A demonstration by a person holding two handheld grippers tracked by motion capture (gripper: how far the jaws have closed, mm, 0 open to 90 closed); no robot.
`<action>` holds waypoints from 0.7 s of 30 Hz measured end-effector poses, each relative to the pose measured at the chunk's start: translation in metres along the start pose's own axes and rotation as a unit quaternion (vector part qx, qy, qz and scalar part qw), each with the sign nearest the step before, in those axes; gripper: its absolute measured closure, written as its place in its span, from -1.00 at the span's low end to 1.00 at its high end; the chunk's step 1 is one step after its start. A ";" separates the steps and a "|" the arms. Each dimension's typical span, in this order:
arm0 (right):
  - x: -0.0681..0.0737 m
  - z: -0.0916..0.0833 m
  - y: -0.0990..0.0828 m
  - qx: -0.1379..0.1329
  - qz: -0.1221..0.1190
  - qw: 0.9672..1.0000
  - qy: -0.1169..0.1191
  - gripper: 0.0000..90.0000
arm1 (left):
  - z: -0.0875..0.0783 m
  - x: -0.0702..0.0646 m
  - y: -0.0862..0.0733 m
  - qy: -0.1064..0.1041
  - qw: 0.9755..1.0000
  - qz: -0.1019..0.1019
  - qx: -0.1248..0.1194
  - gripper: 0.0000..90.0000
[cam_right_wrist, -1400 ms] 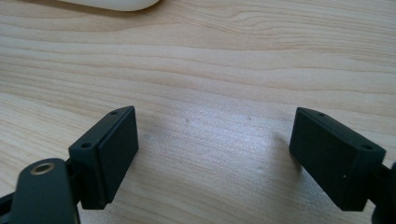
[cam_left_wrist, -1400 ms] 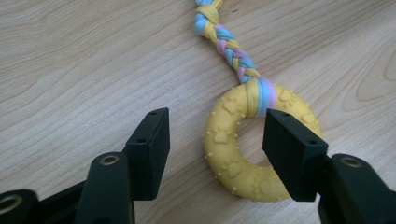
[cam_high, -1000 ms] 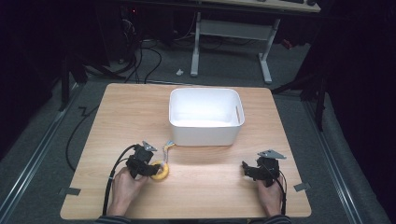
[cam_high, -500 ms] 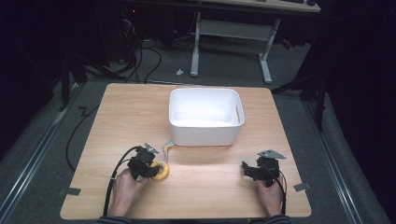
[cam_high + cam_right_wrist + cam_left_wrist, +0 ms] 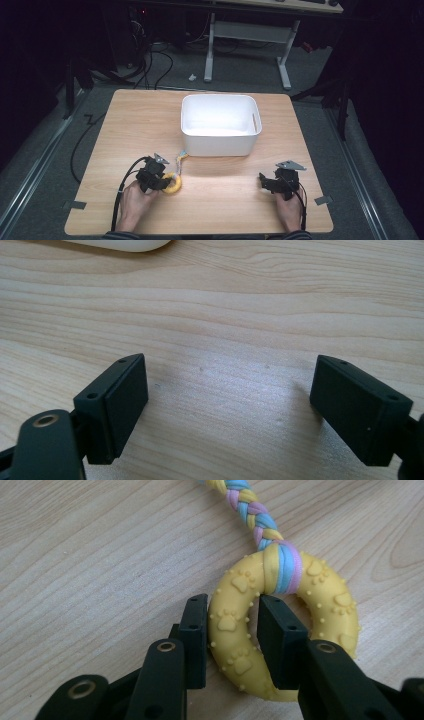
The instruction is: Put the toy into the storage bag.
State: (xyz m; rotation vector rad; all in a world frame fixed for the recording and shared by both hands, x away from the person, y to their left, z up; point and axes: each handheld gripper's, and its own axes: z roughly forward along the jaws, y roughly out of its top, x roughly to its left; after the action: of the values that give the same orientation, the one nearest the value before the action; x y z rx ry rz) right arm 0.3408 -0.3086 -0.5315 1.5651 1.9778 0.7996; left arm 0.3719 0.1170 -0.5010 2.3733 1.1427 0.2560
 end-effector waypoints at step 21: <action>0.000 0.000 0.000 0.000 -0.001 1.000 0.000 -0.65 | -0.045 0.007 -0.001 -0.007 0.998 -0.012 -0.057 0.52</action>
State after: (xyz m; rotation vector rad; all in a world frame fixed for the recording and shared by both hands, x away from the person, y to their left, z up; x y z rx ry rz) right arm 0.3405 -0.3083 -0.5315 1.5628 1.9799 0.7991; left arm 0.3587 0.1385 -0.4628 2.2570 1.1183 0.2883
